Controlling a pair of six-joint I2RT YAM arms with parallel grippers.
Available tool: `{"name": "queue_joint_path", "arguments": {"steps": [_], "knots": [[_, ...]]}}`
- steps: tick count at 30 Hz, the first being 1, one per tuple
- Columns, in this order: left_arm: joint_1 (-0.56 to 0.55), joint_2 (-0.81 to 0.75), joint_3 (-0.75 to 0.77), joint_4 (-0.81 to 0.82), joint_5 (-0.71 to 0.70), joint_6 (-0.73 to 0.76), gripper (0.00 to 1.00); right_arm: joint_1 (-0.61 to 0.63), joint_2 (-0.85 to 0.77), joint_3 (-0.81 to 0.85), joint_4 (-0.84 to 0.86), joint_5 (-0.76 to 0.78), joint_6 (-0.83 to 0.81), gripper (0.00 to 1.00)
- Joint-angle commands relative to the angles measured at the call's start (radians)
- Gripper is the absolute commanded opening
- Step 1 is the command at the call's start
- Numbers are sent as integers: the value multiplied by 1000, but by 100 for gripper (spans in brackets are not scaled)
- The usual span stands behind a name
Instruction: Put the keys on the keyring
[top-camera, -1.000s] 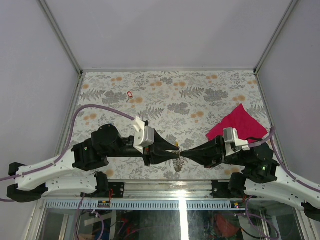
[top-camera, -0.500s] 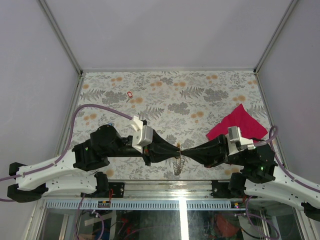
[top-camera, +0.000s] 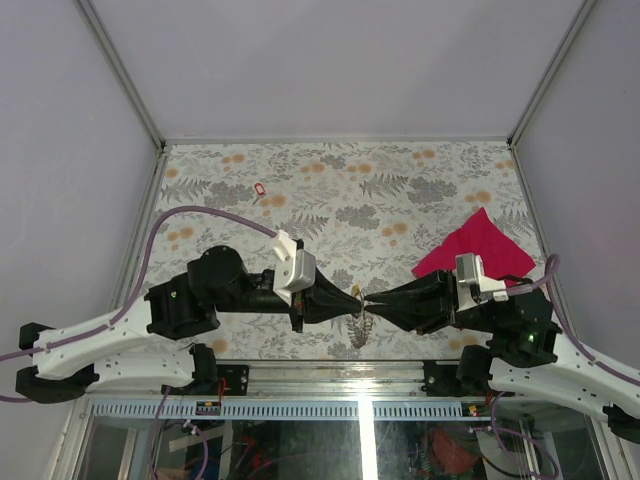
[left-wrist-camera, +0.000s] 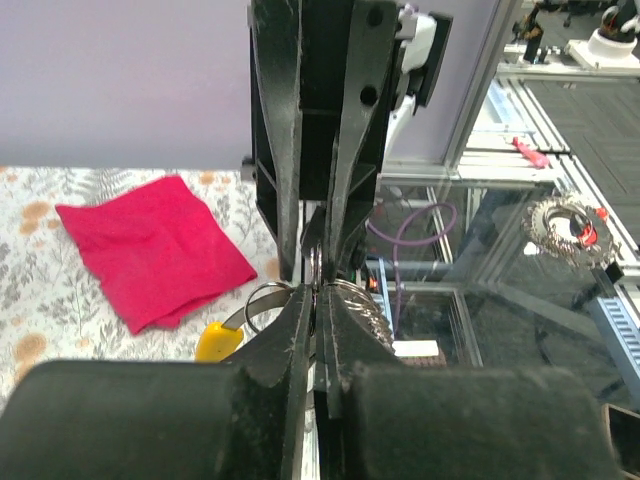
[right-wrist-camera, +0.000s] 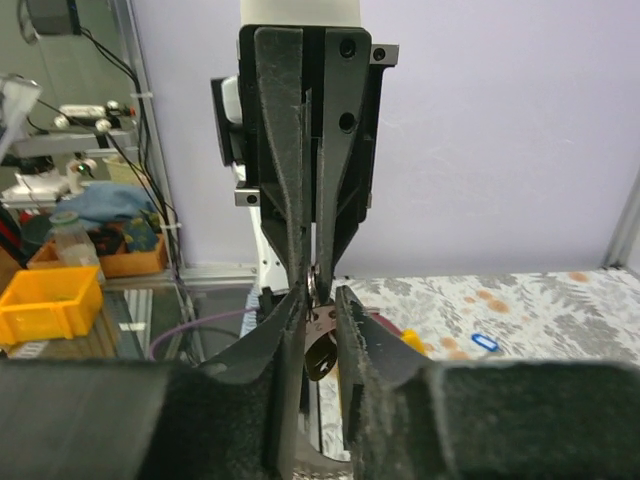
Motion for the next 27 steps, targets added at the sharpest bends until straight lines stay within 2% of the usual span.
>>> {"name": "queue_joint_path", "arguments": {"steps": [1,7,15,27], "knots": [[-7,23,95,-129,1,27,0,5,-32,96,-152,53,-101,27],[-7,99,238,-384,-34,83,0,4,-59,144,-394,94,-177,39],[-6,206,352,-582,-109,145,0,5,-37,167,-541,124,-204,40],[-6,377,558,-875,-134,243,0,4,26,187,-559,58,-231,40]]}}
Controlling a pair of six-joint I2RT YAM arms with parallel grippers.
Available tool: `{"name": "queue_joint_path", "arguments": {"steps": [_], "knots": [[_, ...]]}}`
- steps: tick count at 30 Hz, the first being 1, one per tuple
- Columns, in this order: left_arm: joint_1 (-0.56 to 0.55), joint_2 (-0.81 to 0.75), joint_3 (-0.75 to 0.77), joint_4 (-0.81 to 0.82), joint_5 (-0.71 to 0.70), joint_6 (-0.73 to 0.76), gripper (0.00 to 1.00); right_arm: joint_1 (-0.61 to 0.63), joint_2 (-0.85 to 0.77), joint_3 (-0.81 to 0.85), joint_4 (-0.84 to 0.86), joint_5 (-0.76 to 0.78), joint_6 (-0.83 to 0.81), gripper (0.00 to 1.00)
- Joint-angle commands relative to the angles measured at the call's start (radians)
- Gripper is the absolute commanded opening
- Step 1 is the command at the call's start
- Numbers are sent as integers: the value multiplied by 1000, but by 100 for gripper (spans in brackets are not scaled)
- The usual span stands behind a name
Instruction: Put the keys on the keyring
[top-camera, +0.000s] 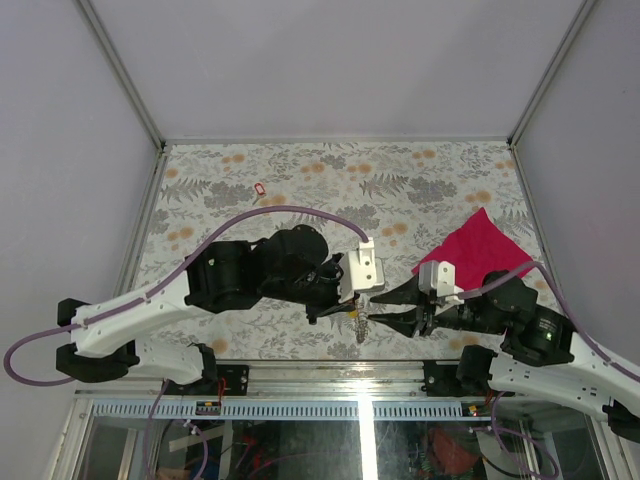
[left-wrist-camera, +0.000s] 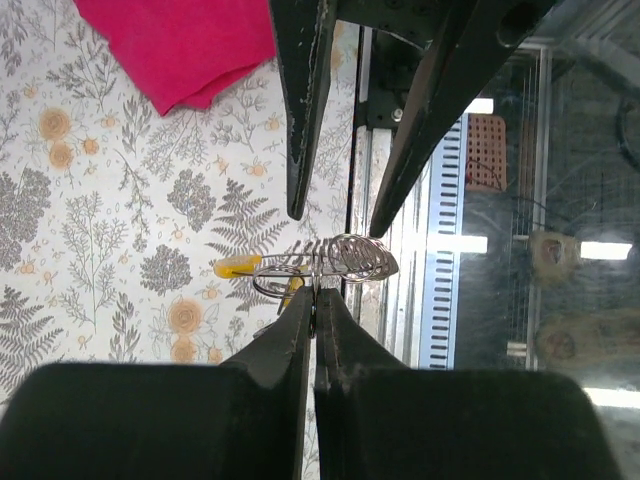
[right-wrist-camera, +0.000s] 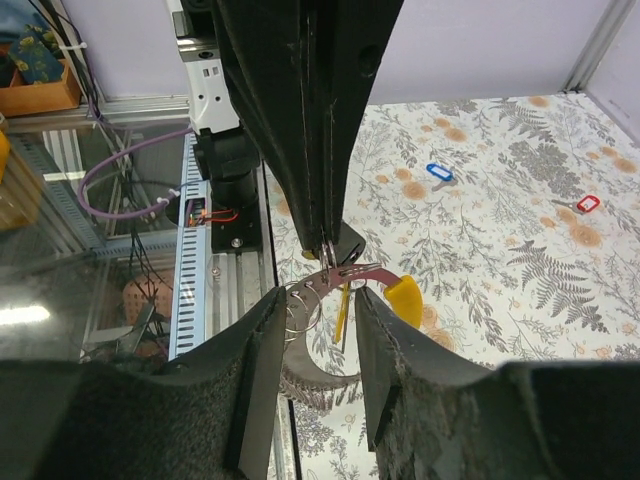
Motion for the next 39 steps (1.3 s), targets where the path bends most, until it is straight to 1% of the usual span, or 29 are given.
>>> {"name": "queue_joint_path", "arguments": {"steps": [1,15,29,34,39], "knots": [[-6,19,86,-101,-15,54,0,4,26,46,32,-43,-18,40],[-5,41,109,-124,15,60,0,5,92,47,128,-96,-20,37],[-6,51,124,-133,36,61,0,4,120,38,163,-102,-20,35],[-6,51,131,-132,40,61,0,4,131,39,161,-99,-24,32],[-6,49,137,-134,44,63,0,4,138,39,154,-98,-29,26]]}}
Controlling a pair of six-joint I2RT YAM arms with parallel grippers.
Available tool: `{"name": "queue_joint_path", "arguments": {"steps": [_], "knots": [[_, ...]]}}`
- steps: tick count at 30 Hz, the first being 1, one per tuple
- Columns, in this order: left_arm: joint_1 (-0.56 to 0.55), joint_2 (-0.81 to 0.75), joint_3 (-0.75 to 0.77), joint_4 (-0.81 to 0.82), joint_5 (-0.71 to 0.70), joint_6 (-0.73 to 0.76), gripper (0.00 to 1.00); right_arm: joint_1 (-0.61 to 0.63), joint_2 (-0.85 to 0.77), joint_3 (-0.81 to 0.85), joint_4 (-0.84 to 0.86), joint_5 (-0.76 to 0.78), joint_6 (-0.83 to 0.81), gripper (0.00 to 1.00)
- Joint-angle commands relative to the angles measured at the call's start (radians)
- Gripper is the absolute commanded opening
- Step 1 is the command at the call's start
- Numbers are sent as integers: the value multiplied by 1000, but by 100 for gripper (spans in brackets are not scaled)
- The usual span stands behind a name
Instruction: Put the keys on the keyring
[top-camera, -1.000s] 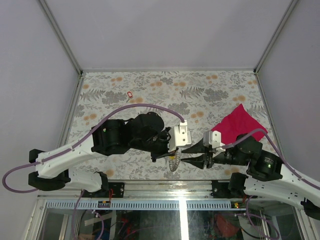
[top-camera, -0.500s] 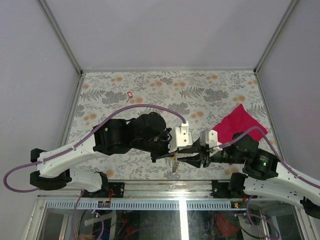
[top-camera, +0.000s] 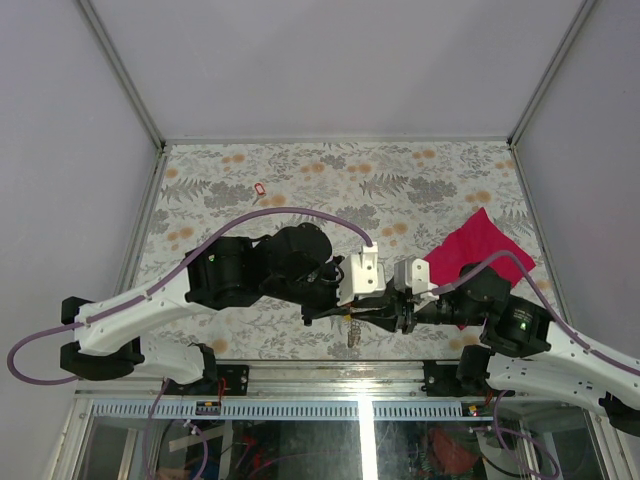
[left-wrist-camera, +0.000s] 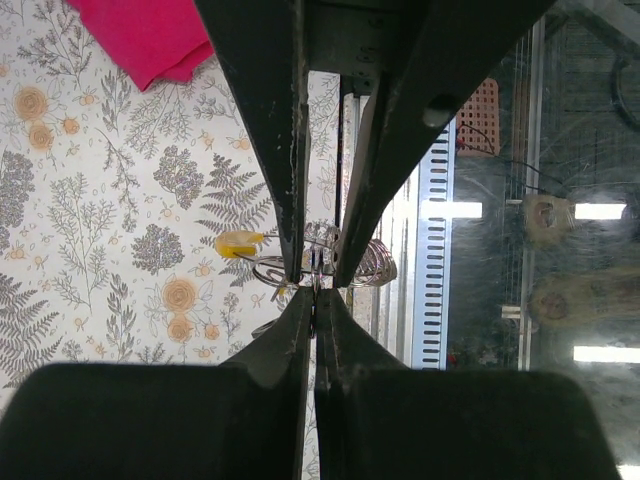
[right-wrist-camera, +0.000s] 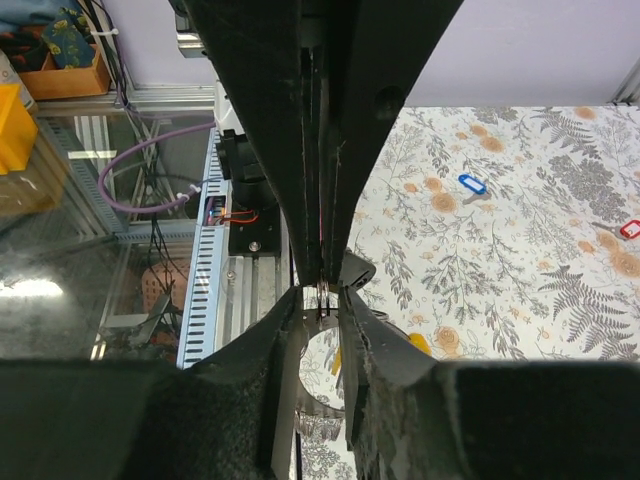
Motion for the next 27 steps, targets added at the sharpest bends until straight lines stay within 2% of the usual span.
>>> {"name": "queue_joint_path", "arguments": {"steps": [1,3,7,8,10,19,27], "knots": [[-6,-5,40,16,20,20,0,4,8,37,46,-5,-15,25],[-5,-6,42,16,20,18,0,4,8,38,46,-5,-15,19],[-6,-7,40,17,29,19,0,5,5,39,56,-5,-14,1],[-8,-7,41,18,30,21,0,4,3,38,59,-2,-14,0],[-5,-10,39,20,33,21,1,4,-4,36,66,-1,-7,0],[-6,-98,-48,132,54,3,21,4,-64,27,104,11,16,0],[-6,-204,-166,317,75,-42,25,4,-109,4,165,8,46,0]]}}
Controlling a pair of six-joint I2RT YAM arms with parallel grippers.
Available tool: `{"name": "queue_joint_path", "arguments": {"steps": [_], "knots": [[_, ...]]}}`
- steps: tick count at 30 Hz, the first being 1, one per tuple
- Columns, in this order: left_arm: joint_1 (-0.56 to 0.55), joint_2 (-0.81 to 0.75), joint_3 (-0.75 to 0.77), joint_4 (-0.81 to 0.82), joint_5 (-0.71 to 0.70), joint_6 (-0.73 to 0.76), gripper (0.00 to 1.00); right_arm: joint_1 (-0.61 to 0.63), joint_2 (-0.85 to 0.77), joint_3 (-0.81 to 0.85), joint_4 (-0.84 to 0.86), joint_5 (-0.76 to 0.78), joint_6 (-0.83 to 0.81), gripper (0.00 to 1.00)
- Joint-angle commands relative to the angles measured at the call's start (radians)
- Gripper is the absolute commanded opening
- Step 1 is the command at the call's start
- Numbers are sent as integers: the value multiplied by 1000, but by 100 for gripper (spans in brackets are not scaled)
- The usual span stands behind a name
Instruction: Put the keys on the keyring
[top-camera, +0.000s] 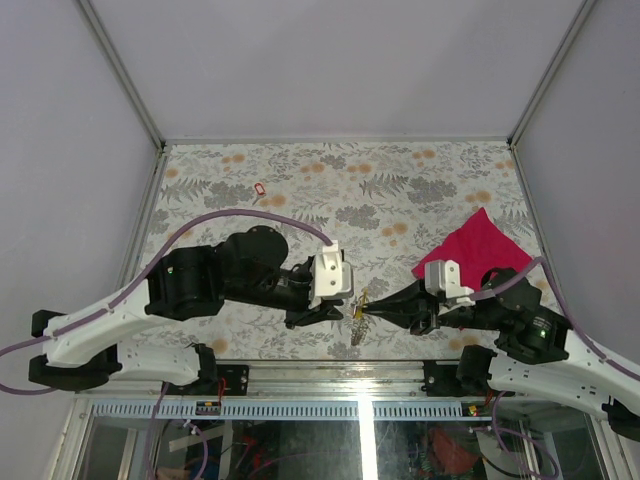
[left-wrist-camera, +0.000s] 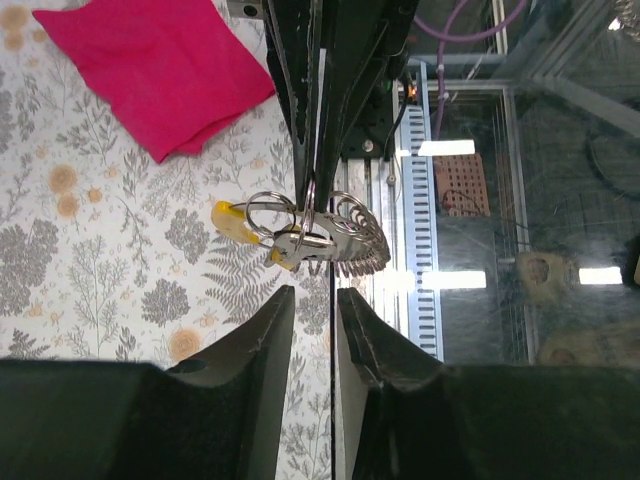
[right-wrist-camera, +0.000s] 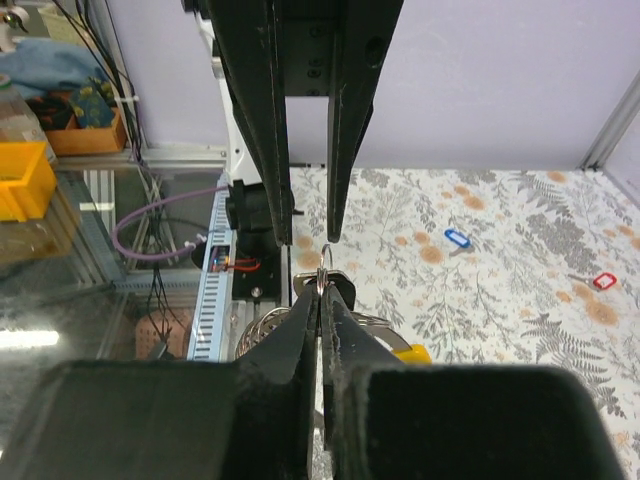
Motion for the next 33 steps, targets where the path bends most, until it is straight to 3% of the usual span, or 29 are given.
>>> {"name": "queue_joint_path", "arguments": {"steps": [1,8,27,33], "knots": [[-7,-55,-63,192,25,-40,26,4,-24,1,134,3,30,0],[-6,-115,-134,310,39,-56,29,4,-22,5,135,-16,39,0],[-6,-82,-122,311,53,-39,31,4,-4,18,130,-69,43,0],[-7,-63,-107,294,65,-36,26,4,-4,21,132,-73,43,0]]}}
